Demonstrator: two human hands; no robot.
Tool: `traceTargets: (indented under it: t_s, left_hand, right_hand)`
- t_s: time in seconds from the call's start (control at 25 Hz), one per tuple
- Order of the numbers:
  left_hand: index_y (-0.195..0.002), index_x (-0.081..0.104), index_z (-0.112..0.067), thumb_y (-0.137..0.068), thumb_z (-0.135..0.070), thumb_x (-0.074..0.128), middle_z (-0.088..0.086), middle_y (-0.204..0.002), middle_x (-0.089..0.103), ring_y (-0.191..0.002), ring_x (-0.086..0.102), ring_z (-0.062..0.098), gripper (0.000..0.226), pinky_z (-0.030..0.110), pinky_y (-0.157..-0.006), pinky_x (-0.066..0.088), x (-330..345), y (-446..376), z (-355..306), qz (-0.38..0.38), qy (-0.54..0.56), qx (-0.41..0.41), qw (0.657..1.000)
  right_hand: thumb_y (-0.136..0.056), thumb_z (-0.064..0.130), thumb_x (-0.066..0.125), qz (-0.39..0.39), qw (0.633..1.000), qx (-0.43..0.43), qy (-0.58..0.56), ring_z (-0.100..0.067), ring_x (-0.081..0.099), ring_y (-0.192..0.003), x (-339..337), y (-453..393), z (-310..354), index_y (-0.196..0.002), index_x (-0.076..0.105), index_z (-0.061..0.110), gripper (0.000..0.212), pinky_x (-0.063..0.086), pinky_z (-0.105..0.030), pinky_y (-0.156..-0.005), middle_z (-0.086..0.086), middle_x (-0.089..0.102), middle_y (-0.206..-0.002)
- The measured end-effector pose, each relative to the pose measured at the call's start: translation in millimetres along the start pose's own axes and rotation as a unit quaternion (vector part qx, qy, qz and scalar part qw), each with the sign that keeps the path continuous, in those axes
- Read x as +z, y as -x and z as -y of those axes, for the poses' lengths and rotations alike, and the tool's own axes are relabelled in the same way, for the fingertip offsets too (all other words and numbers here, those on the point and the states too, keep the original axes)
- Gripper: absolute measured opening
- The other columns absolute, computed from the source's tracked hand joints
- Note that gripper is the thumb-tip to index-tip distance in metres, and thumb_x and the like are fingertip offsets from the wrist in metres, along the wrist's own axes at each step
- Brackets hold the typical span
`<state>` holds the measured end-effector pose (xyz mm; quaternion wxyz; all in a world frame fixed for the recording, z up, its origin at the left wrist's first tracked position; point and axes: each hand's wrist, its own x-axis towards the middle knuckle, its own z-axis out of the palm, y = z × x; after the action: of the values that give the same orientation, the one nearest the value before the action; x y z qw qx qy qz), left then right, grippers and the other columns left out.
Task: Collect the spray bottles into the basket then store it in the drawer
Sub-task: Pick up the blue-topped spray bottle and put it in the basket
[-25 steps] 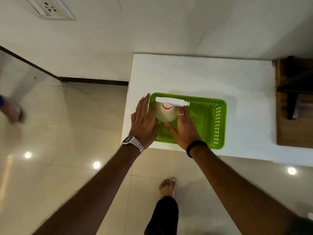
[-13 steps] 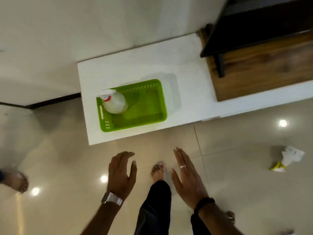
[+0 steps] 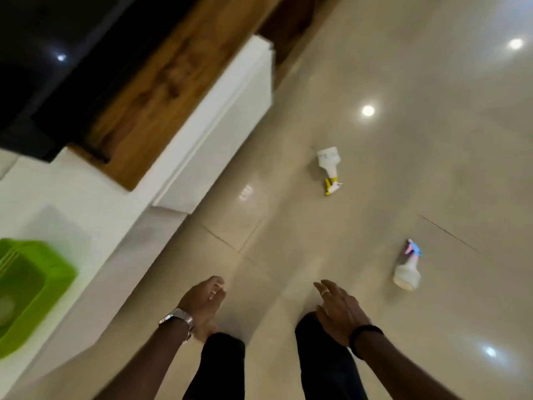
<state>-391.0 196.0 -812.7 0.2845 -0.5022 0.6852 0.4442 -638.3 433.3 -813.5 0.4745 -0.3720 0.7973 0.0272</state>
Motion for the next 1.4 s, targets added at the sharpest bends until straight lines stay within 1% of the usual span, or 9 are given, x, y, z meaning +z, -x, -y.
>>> traceTargets:
  t_s: [0.12,0.24,0.48,0.64,0.88,1.04,1.08,1.24,1.4]
  left_hand:
    - [-0.134,0.054,-0.022,-0.097,-0.035,0.054,-0.002,-0.131,0.064,-0.121,0.062,0.021,0.039,0.036,-0.100,0.050,29,-25,-117,-0.048,-0.069,0.078,0.993]
    - [-0.143,0.046,-0.018,-0.098,-0.037,0.052,0.002,-0.146,0.053,-0.133,0.052,0.026,0.049,0.038,-0.108,0.044,80,-50,-230,-0.029,-0.186,0.141,0.972]
    - [-0.145,0.042,-0.020,-0.098,-0.041,0.049,0.006,-0.147,0.050,-0.135,0.047,0.030,0.052,0.042,-0.112,0.040,200,-92,-415,0.038,-0.292,0.236,0.926]
    - [-0.148,0.038,-0.020,-0.097,-0.041,0.048,0.007,-0.150,0.046,-0.137,0.044,0.030,0.056,0.044,-0.112,0.038,266,-112,-490,0.071,-0.337,0.294,0.892]
    - [-0.159,0.014,-0.014,-0.098,-0.043,0.046,0.007,-0.166,0.022,-0.149,0.030,0.029,0.075,0.045,-0.116,0.033,367,-194,-524,0.125,-0.403,0.279,0.863]
    - [-0.159,0.009,-0.014,-0.098,-0.044,0.044,0.007,-0.166,0.020,-0.150,0.029,0.029,0.077,0.044,-0.118,0.030,433,-261,-521,0.174,-0.414,0.234,0.862]
    - [-0.159,0.010,-0.014,-0.098,-0.045,0.044,0.007,-0.166,0.021,-0.149,0.030,0.030,0.077,0.043,-0.118,0.030,450,-275,-517,0.183,-0.411,0.215,0.867]
    - [-0.159,0.014,-0.018,-0.097,-0.051,0.044,0.007,-0.165,0.025,-0.149,0.032,0.030,0.075,0.040,-0.115,0.033,507,-325,-485,0.216,-0.316,0.086,0.920]
    - [-0.149,0.037,-0.022,-0.096,-0.048,0.048,0.007,-0.148,0.051,-0.133,0.052,0.031,0.060,0.043,-0.112,0.044,560,-352,-451,0.246,-0.186,-0.005,0.951]
  right_hand:
    - [-0.101,0.035,0.037,-0.067,0.996,0.055,-0.029,-0.018,0.019,-0.154,-26,20,-78,-0.158,0.026,0.021,0.060,0.022,-0.036,-0.122,-0.001,0.022,-0.167]
    - [-0.100,0.040,0.038,-0.117,0.984,0.127,-0.046,-0.020,0.020,-0.153,-50,33,-155,-0.159,0.020,0.020,0.065,0.024,-0.039,-0.120,-0.004,0.022,-0.166]
    - [-0.096,0.038,0.041,-0.180,0.952,0.231,-0.091,-0.021,0.034,-0.142,-86,34,-281,-0.155,0.028,0.016,0.064,0.035,-0.043,-0.111,-0.004,0.034,-0.156]
    - [-0.095,0.036,0.045,-0.200,0.930,0.276,-0.139,-0.024,0.039,-0.139,-89,22,-348,-0.154,0.027,0.016,0.065,0.036,-0.044,-0.109,-0.006,0.036,-0.154]
    - [-0.095,0.037,0.045,-0.171,0.896,0.341,-0.225,-0.025,0.041,-0.138,-52,-47,-436,-0.154,0.030,0.014,0.064,0.038,-0.045,-0.104,-0.005,0.037,-0.153]
    - [-0.096,0.038,0.045,-0.153,0.876,0.363,-0.279,-0.029,0.042,-0.137,-21,-111,-485,-0.153,0.031,0.013,0.064,0.038,-0.048,-0.104,-0.008,0.038,-0.153]
    - [-0.096,0.038,0.044,-0.150,0.874,0.363,-0.285,-0.030,0.043,-0.137,-11,-127,-496,-0.153,0.032,0.013,0.063,0.038,-0.048,-0.104,-0.008,0.039,-0.152]
    - [-0.098,0.040,0.041,-0.129,0.849,0.362,-0.362,-0.032,0.043,-0.136,33,-200,-523,-0.151,0.035,0.014,0.059,0.037,-0.049,-0.104,-0.009,0.041,-0.151]
    - [-0.098,0.051,0.034,-0.090,0.796,0.402,-0.443,-0.036,0.047,-0.132,82,-250,-531,-0.145,0.043,0.015,0.060,0.042,-0.050,-0.103,-0.013,0.046,-0.146]
